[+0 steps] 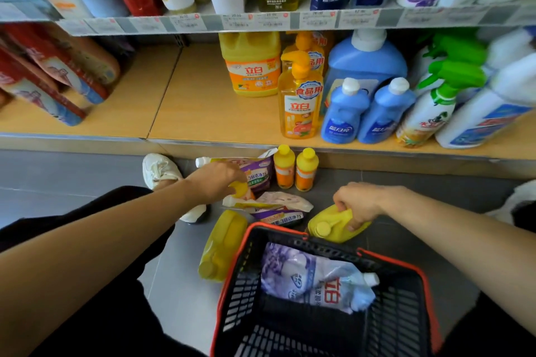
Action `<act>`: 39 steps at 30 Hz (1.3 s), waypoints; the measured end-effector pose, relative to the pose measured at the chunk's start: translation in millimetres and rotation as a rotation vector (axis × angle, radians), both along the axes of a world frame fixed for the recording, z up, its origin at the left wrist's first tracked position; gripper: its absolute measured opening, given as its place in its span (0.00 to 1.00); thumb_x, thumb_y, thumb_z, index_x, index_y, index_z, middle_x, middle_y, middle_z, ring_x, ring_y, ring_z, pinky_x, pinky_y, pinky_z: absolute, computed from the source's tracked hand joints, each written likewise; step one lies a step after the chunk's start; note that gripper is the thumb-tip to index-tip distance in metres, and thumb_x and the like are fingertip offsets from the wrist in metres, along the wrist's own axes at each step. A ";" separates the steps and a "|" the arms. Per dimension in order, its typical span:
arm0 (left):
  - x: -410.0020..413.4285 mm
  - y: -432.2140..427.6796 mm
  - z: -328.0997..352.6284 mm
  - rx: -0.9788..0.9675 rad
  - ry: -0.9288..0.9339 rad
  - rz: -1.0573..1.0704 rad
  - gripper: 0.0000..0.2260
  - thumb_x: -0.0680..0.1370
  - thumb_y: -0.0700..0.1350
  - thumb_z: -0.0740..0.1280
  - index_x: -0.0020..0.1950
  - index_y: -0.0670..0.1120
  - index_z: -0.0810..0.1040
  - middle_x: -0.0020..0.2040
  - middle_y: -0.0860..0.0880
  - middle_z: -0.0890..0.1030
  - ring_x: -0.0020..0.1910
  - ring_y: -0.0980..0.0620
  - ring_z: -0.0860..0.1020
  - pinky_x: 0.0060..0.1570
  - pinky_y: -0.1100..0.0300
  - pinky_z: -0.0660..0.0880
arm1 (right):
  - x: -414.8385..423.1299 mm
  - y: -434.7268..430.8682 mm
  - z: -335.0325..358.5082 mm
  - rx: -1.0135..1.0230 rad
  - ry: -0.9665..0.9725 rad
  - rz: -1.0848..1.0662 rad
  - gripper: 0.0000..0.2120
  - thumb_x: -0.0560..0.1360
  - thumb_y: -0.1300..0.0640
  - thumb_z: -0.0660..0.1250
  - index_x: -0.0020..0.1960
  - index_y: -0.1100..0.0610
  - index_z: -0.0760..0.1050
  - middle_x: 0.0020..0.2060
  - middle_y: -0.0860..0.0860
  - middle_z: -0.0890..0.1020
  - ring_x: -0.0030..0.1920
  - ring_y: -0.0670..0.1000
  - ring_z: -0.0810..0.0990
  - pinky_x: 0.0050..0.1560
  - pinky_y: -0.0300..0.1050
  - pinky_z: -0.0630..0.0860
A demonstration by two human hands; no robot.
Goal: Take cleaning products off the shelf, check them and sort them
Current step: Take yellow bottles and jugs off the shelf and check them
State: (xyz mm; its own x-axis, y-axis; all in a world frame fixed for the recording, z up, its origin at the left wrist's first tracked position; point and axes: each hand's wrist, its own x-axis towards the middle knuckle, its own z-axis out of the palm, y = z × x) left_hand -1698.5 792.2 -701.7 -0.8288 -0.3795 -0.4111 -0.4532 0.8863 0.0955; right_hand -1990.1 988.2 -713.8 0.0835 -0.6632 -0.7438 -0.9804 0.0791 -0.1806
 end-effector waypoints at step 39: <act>63.1 -80.5 148.2 -0.061 1.063 0.888 0.11 0.74 0.42 0.76 0.56 0.51 0.84 0.52 0.48 0.84 0.50 0.47 0.82 0.53 0.44 0.81 | 93.5 -228.7 133.2 -0.857 -0.089 -0.379 0.14 0.75 0.45 0.72 0.48 0.56 0.81 0.49 0.56 0.83 0.53 0.60 0.80 0.52 0.51 0.77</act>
State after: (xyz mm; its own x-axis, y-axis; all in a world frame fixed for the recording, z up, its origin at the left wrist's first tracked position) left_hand -1635.4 711.7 -553.5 -0.2046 -0.9333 0.2951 -0.5960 0.3579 0.7188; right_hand -1896.6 759.5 -580.6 -0.2167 -0.9762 0.0091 -0.8965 0.1953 -0.3977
